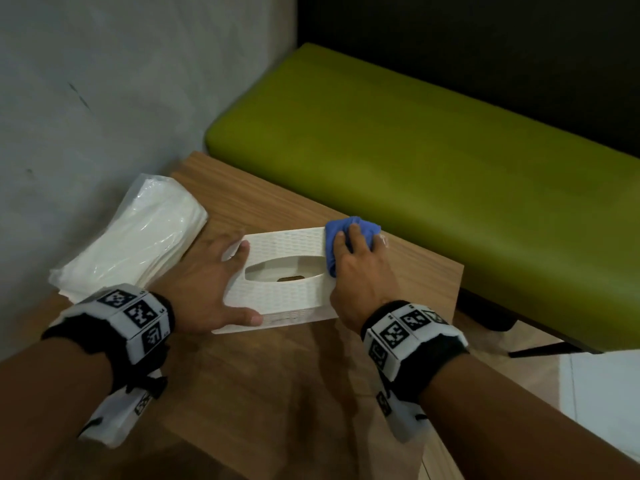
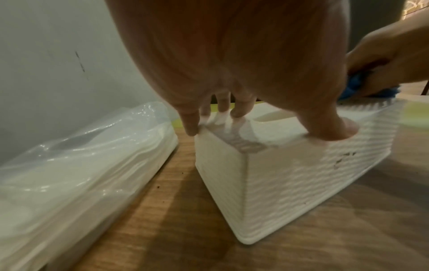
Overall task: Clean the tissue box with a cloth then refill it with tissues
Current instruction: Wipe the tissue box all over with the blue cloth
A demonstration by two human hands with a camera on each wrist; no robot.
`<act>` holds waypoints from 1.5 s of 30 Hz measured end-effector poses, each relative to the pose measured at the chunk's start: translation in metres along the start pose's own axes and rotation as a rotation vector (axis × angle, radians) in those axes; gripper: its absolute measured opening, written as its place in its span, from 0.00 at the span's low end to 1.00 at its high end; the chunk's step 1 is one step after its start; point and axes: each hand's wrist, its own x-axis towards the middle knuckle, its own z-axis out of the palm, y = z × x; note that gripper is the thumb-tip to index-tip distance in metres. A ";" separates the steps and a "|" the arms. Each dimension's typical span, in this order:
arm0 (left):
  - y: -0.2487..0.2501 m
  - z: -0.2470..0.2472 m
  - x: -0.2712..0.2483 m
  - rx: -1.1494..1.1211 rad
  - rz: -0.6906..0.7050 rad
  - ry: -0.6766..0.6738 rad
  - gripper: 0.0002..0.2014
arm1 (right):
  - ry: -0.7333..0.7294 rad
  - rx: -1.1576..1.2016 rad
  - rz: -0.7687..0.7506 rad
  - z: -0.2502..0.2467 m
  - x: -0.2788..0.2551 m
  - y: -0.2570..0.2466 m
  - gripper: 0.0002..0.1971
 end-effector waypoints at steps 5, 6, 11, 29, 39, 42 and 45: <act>0.002 -0.003 -0.001 0.061 -0.030 0.013 0.63 | -0.024 0.087 0.019 -0.007 -0.025 0.026 0.37; 0.003 -0.005 -0.001 0.075 -0.032 0.011 0.64 | -0.015 0.101 0.041 -0.007 -0.031 0.030 0.36; 0.014 -0.017 0.004 0.143 -0.037 -0.025 0.65 | -0.016 -0.061 -0.078 -0.003 -0.042 -0.007 0.36; 0.034 -0.009 0.012 0.207 -0.077 0.015 0.67 | 0.085 -0.070 0.063 -0.022 -0.004 -0.010 0.26; 0.037 -0.011 0.014 0.186 -0.093 -0.004 0.68 | 0.042 -0.094 0.127 -0.022 -0.018 0.026 0.31; 0.038 -0.012 0.013 0.197 -0.094 0.000 0.68 | 0.000 -0.064 0.026 -0.013 -0.048 -0.002 0.29; 0.038 -0.013 0.011 0.177 -0.097 -0.004 0.67 | -0.048 -0.046 -0.061 -0.008 -0.059 -0.016 0.28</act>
